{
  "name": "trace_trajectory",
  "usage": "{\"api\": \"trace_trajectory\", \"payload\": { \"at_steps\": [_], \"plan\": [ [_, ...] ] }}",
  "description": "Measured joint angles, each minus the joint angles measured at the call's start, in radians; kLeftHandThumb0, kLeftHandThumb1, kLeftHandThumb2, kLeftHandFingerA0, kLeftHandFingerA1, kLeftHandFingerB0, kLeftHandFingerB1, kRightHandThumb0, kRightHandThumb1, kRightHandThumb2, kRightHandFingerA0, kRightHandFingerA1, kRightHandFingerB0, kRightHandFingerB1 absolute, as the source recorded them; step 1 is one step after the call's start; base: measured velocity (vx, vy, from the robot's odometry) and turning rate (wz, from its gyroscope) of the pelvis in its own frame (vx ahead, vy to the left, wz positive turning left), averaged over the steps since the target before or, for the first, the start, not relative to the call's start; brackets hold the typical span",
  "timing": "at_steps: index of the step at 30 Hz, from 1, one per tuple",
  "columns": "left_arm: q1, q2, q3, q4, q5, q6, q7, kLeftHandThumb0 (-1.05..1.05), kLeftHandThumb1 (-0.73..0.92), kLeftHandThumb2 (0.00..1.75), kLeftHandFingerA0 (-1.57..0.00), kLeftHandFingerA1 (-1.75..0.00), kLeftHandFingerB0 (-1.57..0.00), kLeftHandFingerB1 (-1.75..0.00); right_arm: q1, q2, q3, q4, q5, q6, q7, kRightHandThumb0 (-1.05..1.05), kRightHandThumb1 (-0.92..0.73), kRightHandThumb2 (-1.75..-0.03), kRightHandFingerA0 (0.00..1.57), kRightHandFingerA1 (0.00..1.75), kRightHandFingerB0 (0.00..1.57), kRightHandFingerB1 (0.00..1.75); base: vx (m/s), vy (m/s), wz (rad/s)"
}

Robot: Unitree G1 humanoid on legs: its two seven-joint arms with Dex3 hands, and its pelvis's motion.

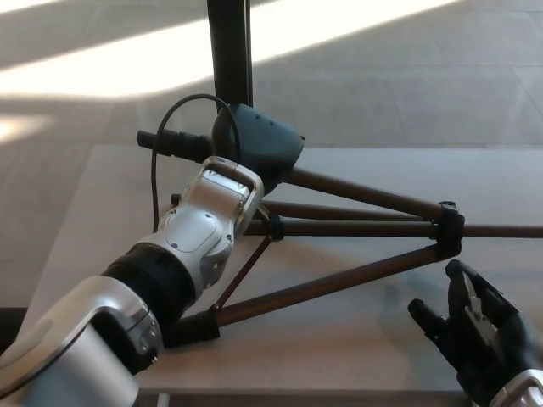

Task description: Use both hands of the robot to pick up the tripod lying in the middle of the desk and make it stand upright on the desk

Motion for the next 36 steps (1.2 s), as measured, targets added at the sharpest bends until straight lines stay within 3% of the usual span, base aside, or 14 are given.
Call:
{"api": "trace_trajectory", "payload": {
  "at_steps": [8,9,12,13,14,15,16,17,19,22,23,26,30,36],
  "plan": [
    [-0.02,-0.015,0.046,0.0,-0.023,-0.006,-0.02,-0.34,0.8,0.72,-0.83,-1.62,-0.73,-1.05,-0.021,0.0,0.015,0.066,0.047,0.021,-0.052,-0.46,-0.78,-0.63,0.21,0.66,0.25,0.4,0.0,0.0,0.0],
    [-0.021,-0.019,0.048,0.0,-0.024,-0.006,-0.021,-0.35,0.78,0.64,-0.83,-1.61,-0.73,-0.91,-0.025,0.0,0.022,0.073,0.054,0.021,-0.054,-0.48,-0.78,-0.63,0.18,0.68,0.24,0.4,0.0,0.0,0.0],
    [-0.028,-0.028,0.052,0.001,-0.027,-0.006,-0.025,-0.33,0.69,0.6,-0.82,-1.6,-0.73,-1.0,-0.031,0.0,0.04,0.09,0.07,0.019,-0.058,-0.48,-0.81,-0.63,0.17,0.71,0.2,0.37,0.0,0.0,0.0],
    [-0.031,-0.03,0.053,0.001,-0.028,-0.006,-0.026,-0.32,0.67,0.6,-0.83,-1.67,-0.74,-0.97,-0.032,0.0,0.045,0.093,0.074,0.019,-0.058,-0.55,-0.64,-0.89,0.23,0.66,0.17,0.49,0.0,0.0,0.0],
    [-0.037,-0.034,0.056,0.001,-0.03,-0.006,-0.028,-0.37,0.46,0.9,-1.12,-1.32,-0.76,-0.93,-0.034,0.0,0.055,0.099,0.082,0.017,-0.058,-0.52,-0.8,-0.63,0.21,0.71,0.22,0.41,0.0,0.0,0.0],
    [-0.042,-0.037,0.058,0.001,-0.033,-0.006,-0.029,-0.37,0.46,0.9,-1.12,-1.32,-0.76,-0.93,-0.036,0.0,0.064,0.103,0.087,0.016,-0.057,-0.52,-0.8,-0.63,0.21,0.71,0.22,0.41,0.0,0.0,0.0],
    [-0.046,-0.04,0.062,0.001,-0.034,-0.006,-0.03,-0.33,0.65,0.61,-0.81,-1.68,-0.75,-1.0,-0.039,0.0,0.073,0.108,0.092,0.014,-0.057,-0.54,-0.78,-0.62,0.22,0.73,0.23,0.44,0.0,0.0,0.0],
    [-0.048,-0.042,0.065,0.001,-0.036,-0.006,-0.031,-0.38,0.61,0.6,-0.83,-1.69,-0.78,-0.93,-0.04,0.0,0.078,0.111,0.094,0.013,-0.057,-0.57,-0.76,-0.62,0.22,0.75,0.23,0.44,0.0,0.0,0.0],
    [-0.054,-0.05,0.074,0.001,-0.039,-0.006,-0.032,-0.42,0.68,0.64,-0.84,-1.48,-0.75,-0.8,-0.045,0.0,0.097,0.123,0.105,0.009,-0.056,-0.62,-0.74,-0.62,0.15,0.63,0.21,0.4,0.0,0.0,0.0],
    [-0.063,-0.064,0.083,0.001,-0.042,-0.006,-0.033,-0.37,0.74,0.62,-0.85,-1.51,-0.76,-0.9,-0.055,0.0,0.124,0.147,0.124,0.002,-0.05,-0.69,-0.69,-0.61,0.13,0.59,0.23,0.38,0.0,0.0,0.0],
    [-0.065,-0.067,0.086,0.001,-0.043,-0.006,-0.034,-0.35,0.76,0.64,-0.83,-1.55,-0.76,-0.95,-0.062,0.0,0.13,0.158,0.131,0.001,-0.047,-0.75,-0.54,-0.9,0.06,0.56,0.14,0.47,0.0,0.0,0.0],
    [-0.071,-0.078,0.094,0.001,-0.046,-0.006,-0.039,-0.31,0.73,0.69,-0.84,-1.63,-0.78,-0.98,-0.096,0.0,0.148,0.209,0.153,-0.004,-0.032,-0.78,-0.57,-0.99,0.0,0.34,0.0,0.36,0.0,0.0,0.0],
    [-0.081,-0.082,0.111,-0.001,-0.053,-0.006,-0.045,-0.29,0.76,0.71,-0.86,-1.61,-0.45,-0.61,-0.163,0.005,0.154,0.297,0.185,-0.004,0.0,-0.9,-0.62,-0.98,0.0,0.24,0.09,0.21,0.0,0.0,0.0],
    [-0.112,-0.082,0.137,-0.022,-0.061,-0.006,-0.051,-0.27,0.68,0.71,-0.91,-1.61,-0.46,-0.63,-0.27,0.052,0.133,0.455,0.215,-0.018,0.049,-0.87,-0.6,-0.97,0.0,0.26,0.05,0.16,0.0,0.0,0.0]
  ]
}}
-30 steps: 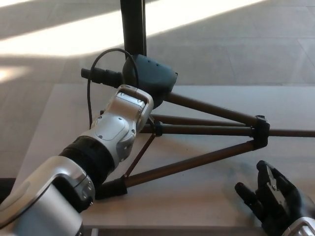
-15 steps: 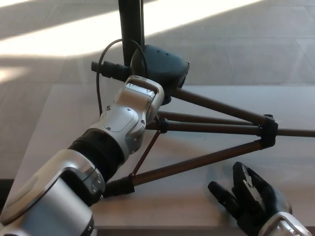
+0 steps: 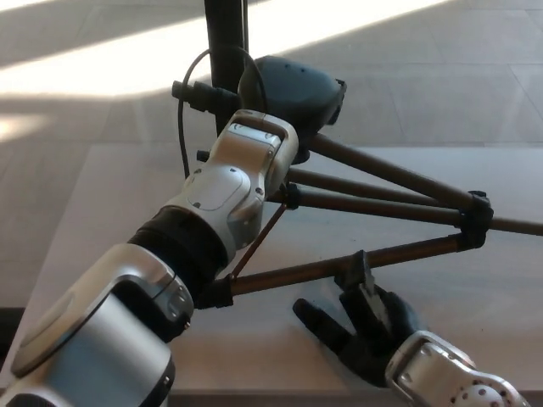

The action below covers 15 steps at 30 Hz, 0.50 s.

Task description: Use both hands of the robot to pick up the tripod lying in the middle of the desk and make it stand upright on the desk

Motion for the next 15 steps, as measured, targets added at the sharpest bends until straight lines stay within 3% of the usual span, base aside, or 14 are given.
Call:
{"api": "trace_trajectory", "payload": {
  "at_steps": [1,2,4,5,6,7,8,9,12,13,14,15],
  "plan": [
    [-0.003,0.0,0.002,-0.006,0.0,0.0,-0.001,-0.3,0.66,0.75,-0.95,-1.56,-0.55,-0.71,-0.002,0.001,-0.003,0.013,0.003,-0.005,0.007,-0.87,-0.6,-0.95,0.0,0.24,0.08,0.16,0.0,0.0,0.0],
    [-0.008,0.002,0.004,-0.013,-0.001,0.0,-0.002,-0.28,0.69,0.72,-0.92,-1.62,-0.45,-0.64,-0.002,0.001,-0.013,0.026,0.01,-0.013,0.018,-0.89,-0.62,-0.95,0.0,0.18,0.04,0.13,0.0,0.0,0.0],
    [-0.008,0.003,0.005,-0.024,0.0,0.001,-0.007,-0.31,0.73,0.73,-0.9,-1.61,-0.45,-0.62,-0.004,0.001,-0.025,0.042,0.018,-0.027,0.032,-0.92,-0.64,-0.96,0.0,0.14,0.0,0.09,0.0,0.0,0.0],
    [-0.008,0.003,0.005,-0.029,0.0,0.002,-0.01,-0.28,0.68,0.74,-0.92,-1.62,-0.53,-0.65,-0.005,0.001,-0.028,0.049,0.02,-0.033,0.037,-0.76,-0.75,-0.64,0.0,0.09,0.0,0.22,0.0,0.0,0.0],
    [-0.008,0.004,0.005,-0.038,0.0,0.003,-0.016,-0.29,0.67,0.71,-0.9,-1.62,-0.71,-0.81,-0.008,0.0,-0.034,0.061,0.023,-0.041,0.046,-0.93,-0.66,-0.94,0.0,0.1,0.0,0.04,0.0,0.0,0.0],
    [-0.008,0.005,0.005,-0.046,0.001,0.003,-0.021,-0.29,0.67,0.71,-0.9,-1.62,-0.71,-0.81,-0.013,0.0,-0.042,0.07,0.027,-0.045,0.05,-0.93,-0.66,-0.94,0.0,0.1,0.0,0.04,0.0,0.0,0.0],
    [-0.01,0.008,0.0,-0.049,0.003,0.002,-0.024,-0.28,0.67,0.73,-0.89,-1.54,-0.79,-0.94,-0.017,-0.001,-0.053,0.074,0.029,-0.051,0.051,-0.91,-0.66,-0.95,0.0,0.12,0.0,0.05,0.0,0.0,0.0],
    [-0.013,0.013,-0.003,-0.052,0.004,0.001,-0.028,-0.27,0.66,0.72,-0.87,-1.32,-0.81,-0.9,-0.02,-0.001,-0.064,0.079,0.029,-0.06,0.052,-0.9,-0.65,-0.93,0.0,0.11,0.0,0.04,0.0,0.0,0.0],
    [-0.021,0.027,-0.011,-0.055,0.006,-0.001,-0.046,-0.27,0.72,0.77,-0.89,-1.2,-0.8,-0.9,-0.034,-0.003,-0.089,0.093,0.022,-0.093,0.046,-0.91,-0.64,-0.92,0.0,0.1,0.0,0.0,0.0,0.0,0.0],
    [-0.022,0.033,-0.012,-0.059,0.006,-0.001,-0.051,-0.27,0.72,0.77,-0.9,-1.19,-0.81,-0.93,-0.04,-0.004,-0.096,0.099,0.018,-0.106,0.044,-0.73,-0.73,-0.64,0.0,0.0,0.0,0.01,0.0,0.0,0.0],
    [-0.022,0.04,-0.011,-0.065,0.006,-0.001,-0.055,-0.26,0.7,0.76,-0.89,-1.39,-0.82,-0.97,-0.046,-0.004,-0.102,0.104,0.013,-0.122,0.041,-0.8,-0.58,-0.83,0.0,0.0,0.0,0.0,0.0,0.0,0.0],
    [-0.022,0.044,-0.011,-0.07,0.005,0.0,-0.059,-0.26,0.7,0.76,-0.89,-1.39,-0.82,-0.97,-0.05,-0.005,-0.108,0.11,0.009,-0.135,0.041,-0.8,-0.58,-0.83,0.0,0.0,0.0,0.0,0.0,0.0,0.0]
  ]
}}
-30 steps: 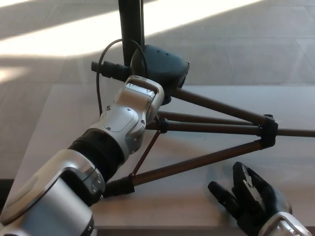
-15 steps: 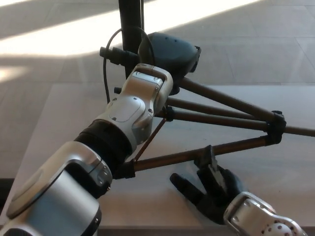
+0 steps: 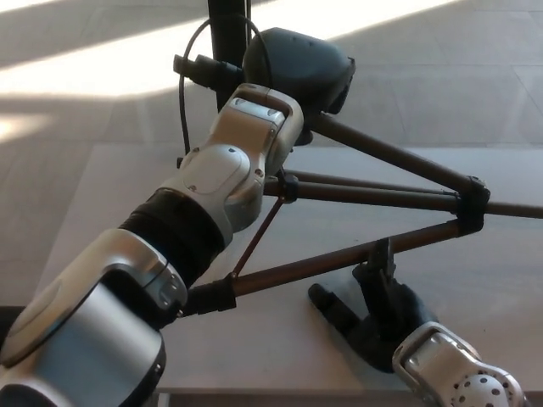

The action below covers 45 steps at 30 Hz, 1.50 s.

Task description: Use both hands of the robot to pick up the tripod lying in the middle of the desk and make it stand upright on the desk

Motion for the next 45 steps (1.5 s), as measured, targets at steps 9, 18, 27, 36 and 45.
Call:
{"api": "trace_trajectory", "payload": {
  "at_steps": [9,18,27,36,45],
  "plan": [
    [0.028,0.009,0.003,-0.04,-0.002,0.006,-0.016,-0.34,0.74,0.69,-0.84,-1.38,-0.77,-0.94,-0.03,-0.006,-0.008,0.037,-0.072,-0.123,-0.009,-1.02,-0.65,-0.93,0.0,0.04,0.0,0.05,0.0,0.0,0.0],
    [0.072,0.027,0.012,-0.096,-0.002,0.018,-0.027,-0.31,0.65,0.66,-0.81,-1.54,-0.73,-0.83,-0.172,-0.04,-0.062,0.145,-0.156,-0.187,-0.031,-1.0,-0.58,-0.9,0.0,0.07,0.0,0.02,0.0,0.0,0.0],
    [0.082,0.05,0.015,-0.107,-0.001,0.043,-0.03,-0.31,0.72,0.69,-0.82,-1.37,-0.74,-0.82,-0.242,-0.04,-0.075,0.18,-0.207,-0.21,-0.035,-0.2,-0.79,-0.62,0.55,0.83,0.31,0.46,0.0,0.0,0.0],
    [0.085,0.053,0.024,-0.103,-0.003,0.044,-0.028,-0.3,0.75,0.69,-0.79,-1.31,-0.68,-0.76,-0.248,-0.057,-0.019,0.172,-0.301,-0.207,-0.086,-0.21,-0.72,-0.76,0.92,1.63,0.78,1.12,0.0,0.0,0.0],
    [0.095,0.061,0.021,-0.111,0.001,0.044,-0.025,-0.33,0.74,0.7,-0.88,-1.6,-0.79,-1.08,-0.249,-0.064,-0.025,0.175,-0.333,-0.157,-0.089,-0.26,-0.67,-1.09,1.08,1.75,0.74,1.7,0.0,0.0,0.0]
  ]
}}
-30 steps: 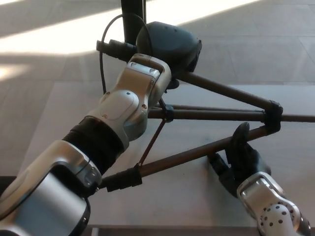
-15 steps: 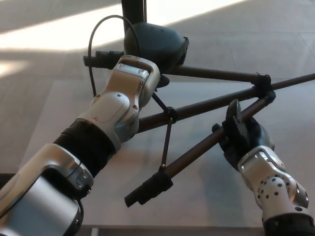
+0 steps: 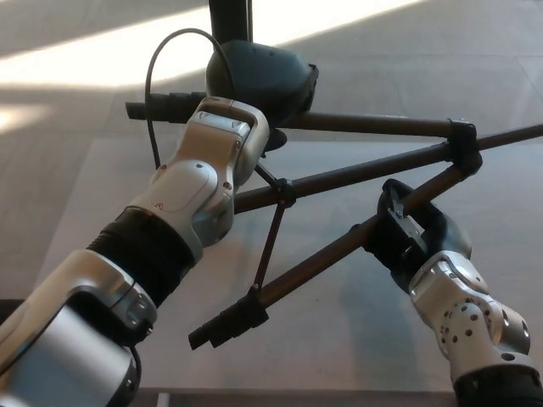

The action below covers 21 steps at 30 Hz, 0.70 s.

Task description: Use both hands of the robot to pick up the tripod lying in the middle of the desk and make it stand upright on the desk

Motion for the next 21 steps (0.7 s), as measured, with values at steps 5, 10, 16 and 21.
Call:
{"api": "trace_trajectory", "payload": {
  "at_steps": [5,10,16,21],
  "plan": [
    [0.007,0.009,-0.019,-0.008,0.008,0.0,0.011,-0.32,0.77,0.72,-0.84,-1.49,-0.78,-0.96,0.006,0.003,-0.001,-0.004,-0.011,0.006,-0.001,-0.23,-0.7,-1.08,1.0,1.75,0.68,1.69,0.0,0.0,0.0],
    [0.008,0.026,-0.021,-0.011,0.015,-0.001,0.018,-0.3,0.76,0.68,-0.84,-1.7,-0.76,-1.16,0.009,0.002,0.017,-0.03,-0.043,0.002,-0.002,-0.21,-0.62,-1.2,1.0,1.75,0.69,1.63,0.0,0.0,0.0],
    [0.007,0.054,-0.016,-0.012,0.016,-0.007,0.023,-0.47,0.65,0.63,-0.83,-1.66,-0.77,-1.24,-0.013,-0.028,0.05,-0.038,-0.087,-0.01,0.006,-0.22,-0.51,-1.26,1.03,1.75,0.81,1.5,0.0,0.0,0.0],
    [0.005,0.076,0.013,-0.017,0.012,-0.018,0.045,-0.25,0.65,0.68,-0.87,-1.46,-0.8,-1.01,-0.064,-0.079,0.08,-0.053,-0.131,-0.01,0.022,-0.19,-0.49,-1.28,1.04,1.75,0.84,1.48,0.0,0.0,0.0]
  ]
}}
